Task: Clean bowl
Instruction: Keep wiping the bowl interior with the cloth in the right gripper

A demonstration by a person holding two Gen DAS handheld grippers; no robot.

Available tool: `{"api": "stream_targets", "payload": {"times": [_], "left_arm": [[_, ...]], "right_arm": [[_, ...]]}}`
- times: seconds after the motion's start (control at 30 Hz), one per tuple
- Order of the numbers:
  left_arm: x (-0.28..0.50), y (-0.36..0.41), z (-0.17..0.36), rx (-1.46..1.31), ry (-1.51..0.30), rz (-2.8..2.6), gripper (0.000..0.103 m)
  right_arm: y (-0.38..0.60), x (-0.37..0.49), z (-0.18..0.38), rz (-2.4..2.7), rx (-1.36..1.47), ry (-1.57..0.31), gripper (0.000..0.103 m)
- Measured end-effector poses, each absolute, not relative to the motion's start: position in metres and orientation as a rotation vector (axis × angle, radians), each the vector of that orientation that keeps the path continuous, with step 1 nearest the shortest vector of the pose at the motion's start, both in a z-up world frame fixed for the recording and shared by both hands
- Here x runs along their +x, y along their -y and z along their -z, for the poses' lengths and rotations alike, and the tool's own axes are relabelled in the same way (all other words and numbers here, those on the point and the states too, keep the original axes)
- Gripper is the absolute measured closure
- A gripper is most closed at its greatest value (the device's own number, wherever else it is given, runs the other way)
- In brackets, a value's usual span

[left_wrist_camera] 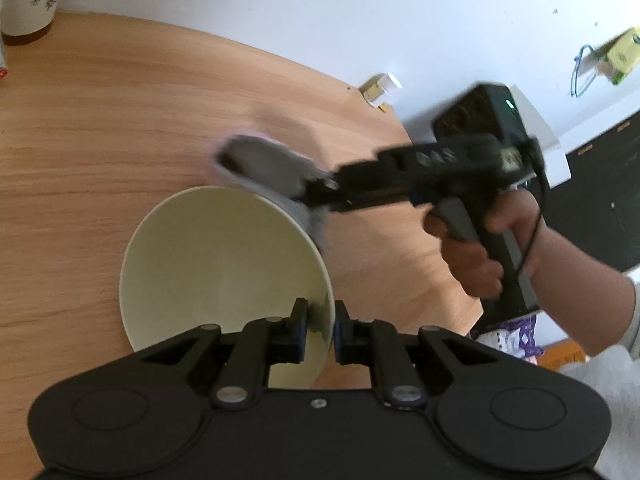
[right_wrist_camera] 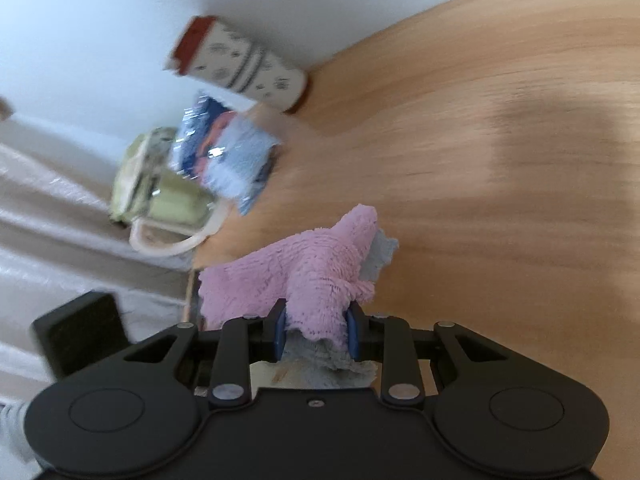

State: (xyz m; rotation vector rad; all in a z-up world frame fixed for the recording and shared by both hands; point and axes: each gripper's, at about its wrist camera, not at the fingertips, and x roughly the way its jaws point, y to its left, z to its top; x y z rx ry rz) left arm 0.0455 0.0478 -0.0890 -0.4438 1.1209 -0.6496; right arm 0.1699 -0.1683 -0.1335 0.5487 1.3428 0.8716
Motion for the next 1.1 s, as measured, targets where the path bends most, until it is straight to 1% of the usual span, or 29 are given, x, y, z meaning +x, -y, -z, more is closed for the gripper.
{"api": "stream_targets", "payload": {"times": [0.07, 0.17, 0.2, 0.23, 0.4, 0.47, 0.5, 0.53, 0.67, 0.73, 0.83, 1.0, 1.1], "left_arm": [[0.052, -0.042, 0.092, -0.464, -1.131, 0.647, 0.091], [0.055, -0.043, 0.093, -0.482, -1.143, 0.623, 0.082], [0.057, -0.044, 0.093, -0.494, -1.147, 0.608, 0.072], [0.058, -0.045, 0.092, -0.508, -1.141, 0.600, 0.064], [0.064, -0.048, 0.086, -0.548, -1.110, 0.606, 0.062], [0.066, -0.042, 0.085, -0.498, -1.111, 0.611, 0.062], [0.066, -0.040, 0.086, -0.490, -1.117, 0.621, 0.066], [0.066, -0.038, 0.086, -0.483, -1.117, 0.627, 0.077], [0.059, -0.031, 0.085, -0.411, -1.093, 0.663, 0.084], [0.059, -0.027, 0.083, -0.380, -1.070, 0.681, 0.091], [0.062, -0.021, 0.080, -0.350, -1.035, 0.696, 0.094], [0.074, 0.001, 0.071, -0.246, -1.005, 0.746, 0.095], [0.078, 0.010, 0.073, -0.241, -1.011, 0.776, 0.095]], "right_arm": [[0.170, 0.169, 0.134, -0.876, 0.555, -1.343, 0.071], [0.179, 0.162, 0.133, -0.892, 0.584, -1.345, 0.071], [0.181, 0.158, 0.132, -0.898, 0.591, -1.346, 0.071], [0.184, 0.154, 0.131, -0.909, 0.597, -1.347, 0.071], [0.185, 0.135, 0.131, -0.950, 0.585, -1.372, 0.071], [0.187, 0.132, 0.133, -0.929, 0.583, -1.384, 0.070], [0.189, 0.131, 0.134, -0.926, 0.594, -1.385, 0.071], [0.191, 0.131, 0.135, -0.923, 0.606, -1.386, 0.070], [0.201, 0.132, 0.133, -0.913, 0.644, -1.362, 0.070], [0.207, 0.134, 0.129, -0.908, 0.659, -1.343, 0.070], [0.217, 0.138, 0.127, -0.885, 0.694, -1.319, 0.070], [0.235, 0.141, 0.122, -0.830, 0.731, -1.267, 0.070], [0.246, 0.140, 0.121, -0.793, 0.751, -1.242, 0.070]]}}
